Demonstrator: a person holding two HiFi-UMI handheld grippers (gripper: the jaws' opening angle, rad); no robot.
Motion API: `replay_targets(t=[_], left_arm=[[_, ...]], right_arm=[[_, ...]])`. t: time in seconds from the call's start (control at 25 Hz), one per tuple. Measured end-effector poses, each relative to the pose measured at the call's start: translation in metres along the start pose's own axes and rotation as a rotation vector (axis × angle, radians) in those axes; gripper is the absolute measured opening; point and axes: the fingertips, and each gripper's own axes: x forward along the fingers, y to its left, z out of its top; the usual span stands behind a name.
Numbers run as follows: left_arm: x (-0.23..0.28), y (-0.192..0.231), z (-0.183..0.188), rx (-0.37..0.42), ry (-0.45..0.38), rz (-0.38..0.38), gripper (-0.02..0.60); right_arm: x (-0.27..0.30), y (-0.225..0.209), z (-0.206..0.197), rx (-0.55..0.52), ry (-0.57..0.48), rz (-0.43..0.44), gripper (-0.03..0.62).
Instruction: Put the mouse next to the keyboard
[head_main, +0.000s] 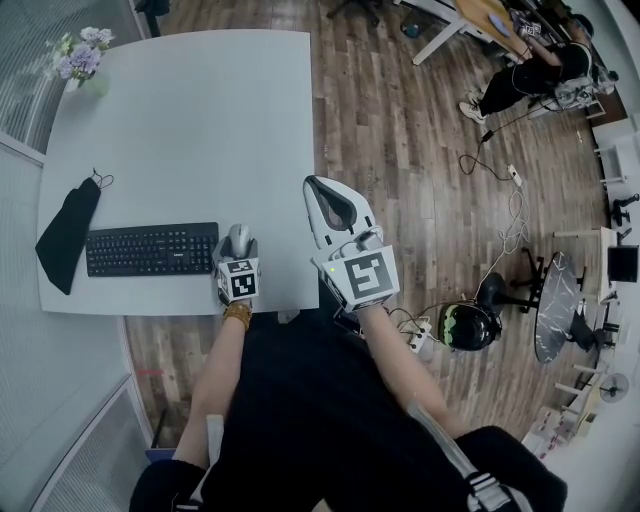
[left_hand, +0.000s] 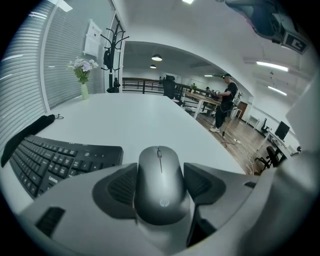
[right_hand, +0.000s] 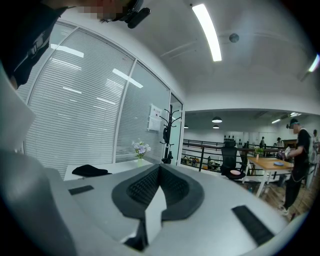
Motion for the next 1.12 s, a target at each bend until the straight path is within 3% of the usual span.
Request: replay_targets(t=[0.8,1.12], left_arm=[[0.004,-0.004,-0.021,0.056,0.073,0.011,0.295],[0.006,-0.007,-0.021,0.087,0.08,-0.03,0.296]], right_arm=[[-0.007,-0.004,0.0,-0.005,0.0,-0.007,-0.003],[-0.01,-0.022,0.001,-0.009,0.003,-0.047,-0.003]])
